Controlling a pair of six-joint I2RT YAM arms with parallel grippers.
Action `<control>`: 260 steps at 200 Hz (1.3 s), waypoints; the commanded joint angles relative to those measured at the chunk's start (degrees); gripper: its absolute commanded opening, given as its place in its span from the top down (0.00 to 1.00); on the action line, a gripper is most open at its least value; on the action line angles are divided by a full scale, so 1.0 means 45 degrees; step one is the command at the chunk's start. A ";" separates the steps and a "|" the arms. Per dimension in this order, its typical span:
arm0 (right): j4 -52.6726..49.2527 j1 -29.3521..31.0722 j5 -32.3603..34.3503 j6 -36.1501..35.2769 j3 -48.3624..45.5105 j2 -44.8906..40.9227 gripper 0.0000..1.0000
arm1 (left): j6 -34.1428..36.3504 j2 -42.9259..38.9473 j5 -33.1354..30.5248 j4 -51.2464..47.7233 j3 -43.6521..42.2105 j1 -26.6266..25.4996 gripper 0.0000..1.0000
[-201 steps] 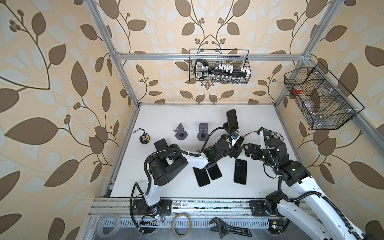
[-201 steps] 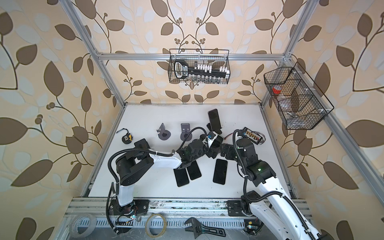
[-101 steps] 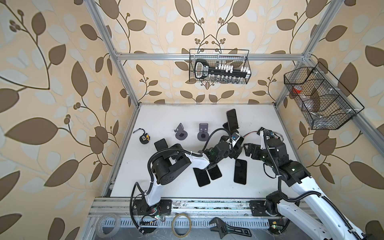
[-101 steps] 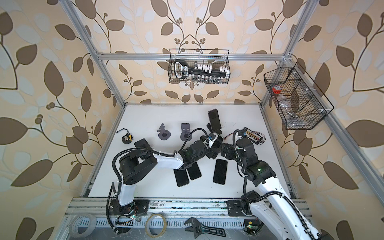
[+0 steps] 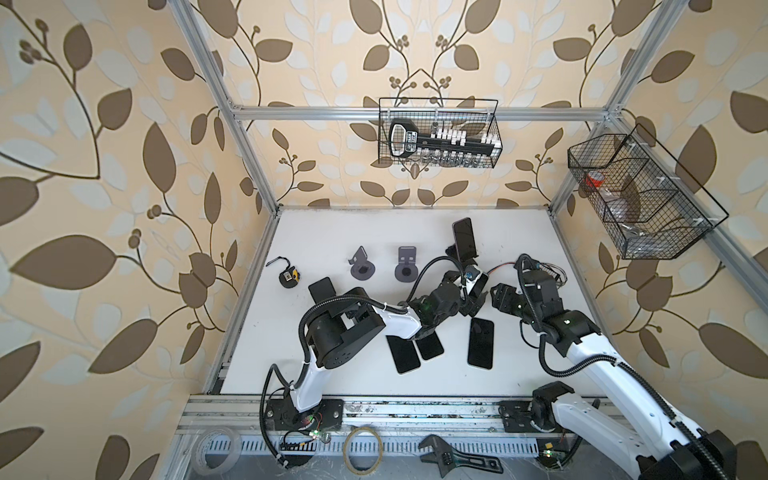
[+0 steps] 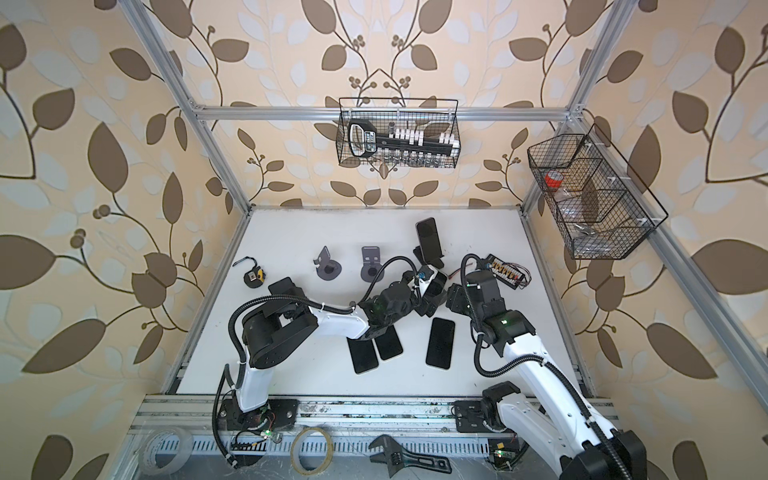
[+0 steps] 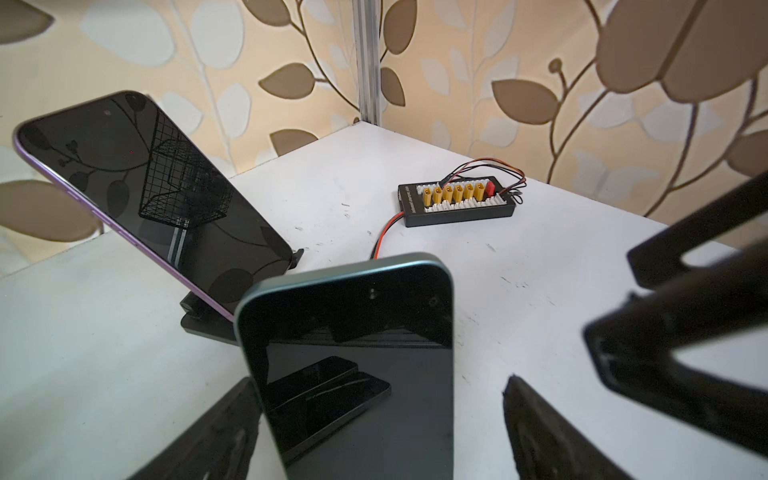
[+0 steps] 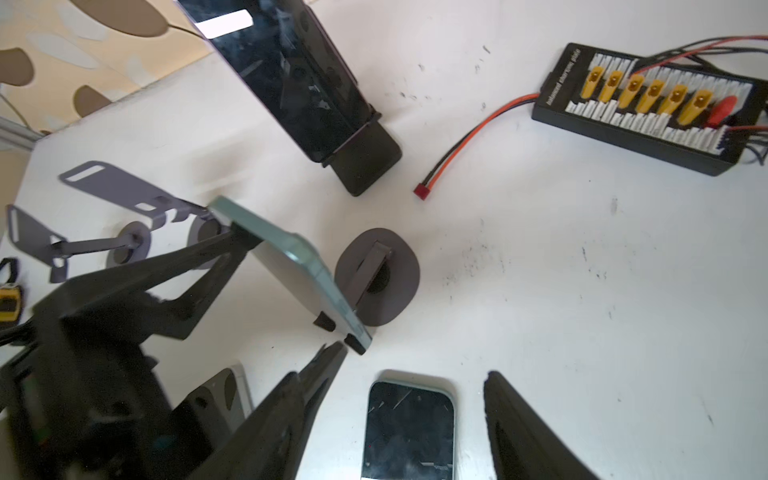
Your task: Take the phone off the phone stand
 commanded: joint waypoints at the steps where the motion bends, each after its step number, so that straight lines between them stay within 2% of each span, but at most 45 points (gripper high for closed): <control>1: 0.0798 -0.0101 0.0108 0.0300 -0.0334 -0.0006 0.32 | 0.0047 0.0151 -0.0215 0.0632 0.0574 -0.0099 0.10; 45: 0.1083 -0.0510 -0.0094 0.0632 -0.1073 0.0418 0.34 | -0.0118 0.0346 -0.0509 0.0747 0.0594 -0.0109 0.09; 82: 0.1339 -0.0629 -0.0952 0.1151 -0.1564 0.0899 0.34 | -0.0325 0.0475 -0.0554 0.0786 0.0653 -0.0109 0.08; 138: 0.1361 -0.0714 -0.1338 0.1159 -0.1738 0.0853 0.33 | -0.0314 0.0683 -0.0604 0.0727 0.0904 -0.0108 0.08; 260: 0.1397 -0.0784 -0.1602 0.0779 -0.1936 0.0773 0.29 | -0.0365 0.0388 -0.0893 0.0728 0.0817 -0.0107 0.18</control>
